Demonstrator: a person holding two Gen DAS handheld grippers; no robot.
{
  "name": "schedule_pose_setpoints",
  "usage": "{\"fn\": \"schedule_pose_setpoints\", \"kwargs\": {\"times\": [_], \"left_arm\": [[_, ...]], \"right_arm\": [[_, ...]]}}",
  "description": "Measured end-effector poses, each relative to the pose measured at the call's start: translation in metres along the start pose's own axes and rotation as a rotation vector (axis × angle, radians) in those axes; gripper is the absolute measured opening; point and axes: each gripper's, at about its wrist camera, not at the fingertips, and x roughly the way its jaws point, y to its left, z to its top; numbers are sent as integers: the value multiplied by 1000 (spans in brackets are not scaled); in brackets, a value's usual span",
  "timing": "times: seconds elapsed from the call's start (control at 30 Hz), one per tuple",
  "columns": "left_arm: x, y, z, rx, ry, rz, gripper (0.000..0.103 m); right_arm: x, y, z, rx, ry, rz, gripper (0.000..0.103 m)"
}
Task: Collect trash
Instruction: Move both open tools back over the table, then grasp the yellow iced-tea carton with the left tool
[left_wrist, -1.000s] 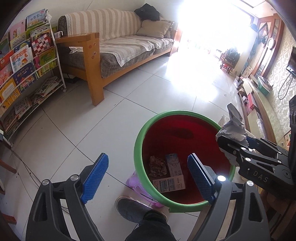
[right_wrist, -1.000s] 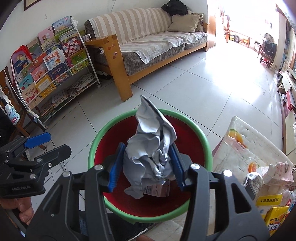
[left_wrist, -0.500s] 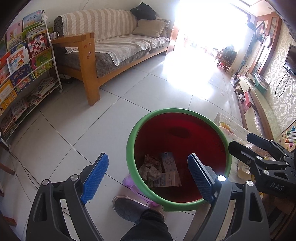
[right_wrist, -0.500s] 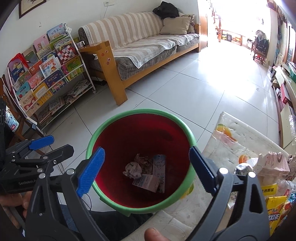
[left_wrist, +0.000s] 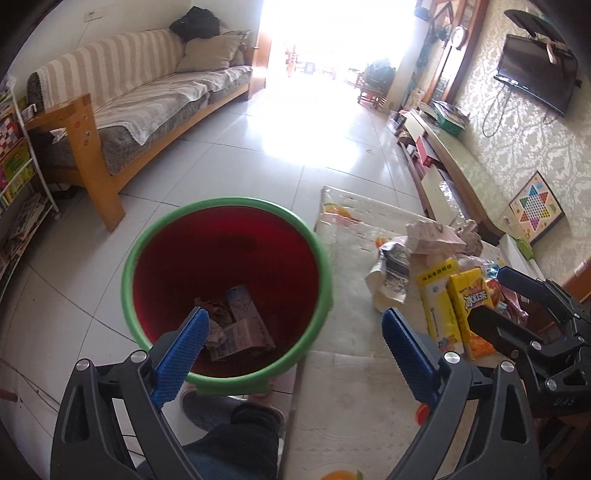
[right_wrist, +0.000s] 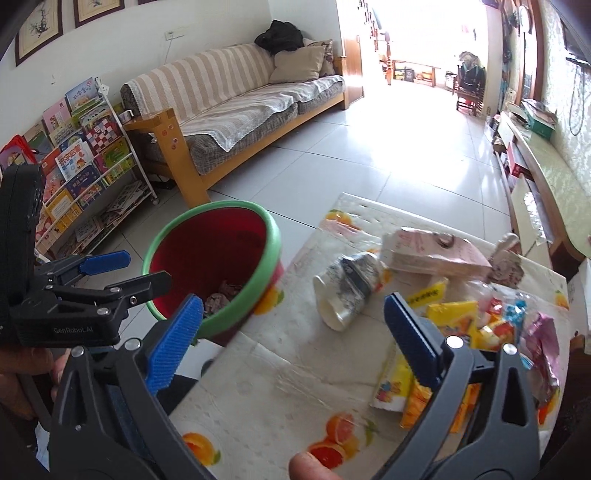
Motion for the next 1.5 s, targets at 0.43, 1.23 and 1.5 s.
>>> {"fn": "schedule_pose_setpoints", "kwargs": {"times": [0.43, 1.23, 1.5], "left_arm": [[35, -143, -6, 143, 109, -182, 95], [150, -242, -28, 132, 334, -53, 86], [143, -250, -30, 165, 293, -77, 63]], "right_arm": [[-79, -131, -73, 180, -25, -194, 97], [-66, -224, -123, 300, 15, -225, 97], [-57, -235, -130, 326, 31, -222, 97]]}}
